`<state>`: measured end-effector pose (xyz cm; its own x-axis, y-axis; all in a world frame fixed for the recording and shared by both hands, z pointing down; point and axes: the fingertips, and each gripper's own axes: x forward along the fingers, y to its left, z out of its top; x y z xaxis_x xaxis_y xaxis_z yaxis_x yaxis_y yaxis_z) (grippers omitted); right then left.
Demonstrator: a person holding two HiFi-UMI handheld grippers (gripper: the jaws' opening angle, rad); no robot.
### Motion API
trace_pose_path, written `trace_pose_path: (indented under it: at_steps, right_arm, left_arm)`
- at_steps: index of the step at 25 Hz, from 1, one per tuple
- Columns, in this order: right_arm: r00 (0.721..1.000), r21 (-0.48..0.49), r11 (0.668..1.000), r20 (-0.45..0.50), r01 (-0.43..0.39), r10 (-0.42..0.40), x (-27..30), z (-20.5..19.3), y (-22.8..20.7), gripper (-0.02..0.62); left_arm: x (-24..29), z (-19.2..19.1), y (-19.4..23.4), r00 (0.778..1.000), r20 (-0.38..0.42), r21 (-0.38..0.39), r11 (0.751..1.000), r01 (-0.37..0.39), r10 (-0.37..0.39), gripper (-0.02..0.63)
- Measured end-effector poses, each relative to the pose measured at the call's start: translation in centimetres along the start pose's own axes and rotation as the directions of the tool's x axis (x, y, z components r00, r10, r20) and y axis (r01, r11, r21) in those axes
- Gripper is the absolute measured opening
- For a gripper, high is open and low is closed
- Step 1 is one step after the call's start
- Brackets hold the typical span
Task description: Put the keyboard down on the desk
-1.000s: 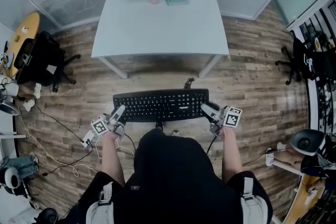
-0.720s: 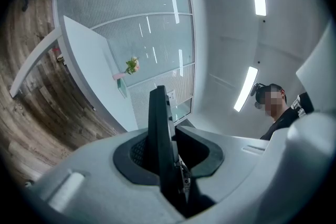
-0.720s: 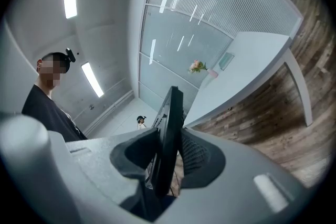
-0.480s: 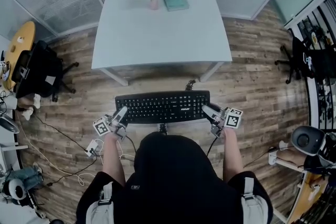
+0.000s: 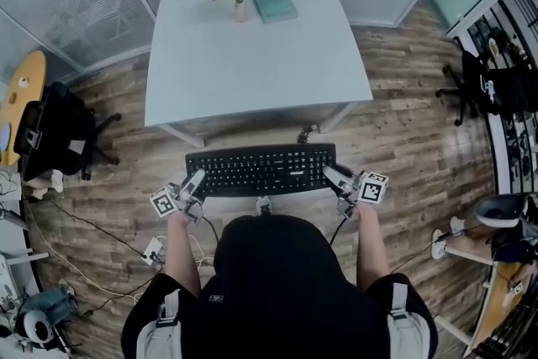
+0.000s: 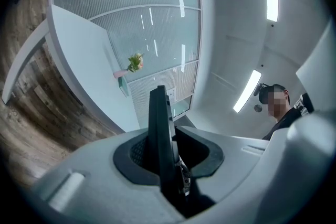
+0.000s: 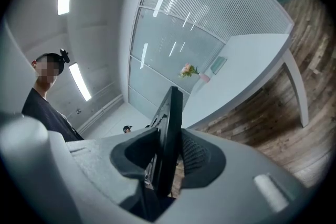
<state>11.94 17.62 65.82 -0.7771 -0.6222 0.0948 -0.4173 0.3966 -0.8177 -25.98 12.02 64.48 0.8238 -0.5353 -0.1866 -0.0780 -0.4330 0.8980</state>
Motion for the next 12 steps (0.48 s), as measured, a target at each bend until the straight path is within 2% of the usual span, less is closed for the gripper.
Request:
trace_pose_path:
  at_steps: [7, 12]
  right_arm:
    - [1.0, -0.005, 1.0, 0.028, -0.001, 0.001, 0.12, 0.25, 0.44, 0.132]
    - [1.0, -0.019, 1.0, 0.009, 0.009, -0.009, 0.6, -0.1, 0.05, 0.133]
  left_arm:
    - [0.55, 0.42, -0.13, 1.0, -0.013, 0.01, 1.0, 0.022, -0.022, 0.098]
    - [0.6, 0.94, 0.41, 0.999, -0.024, 0.009, 1.0, 0.029, -0.029, 0.098]
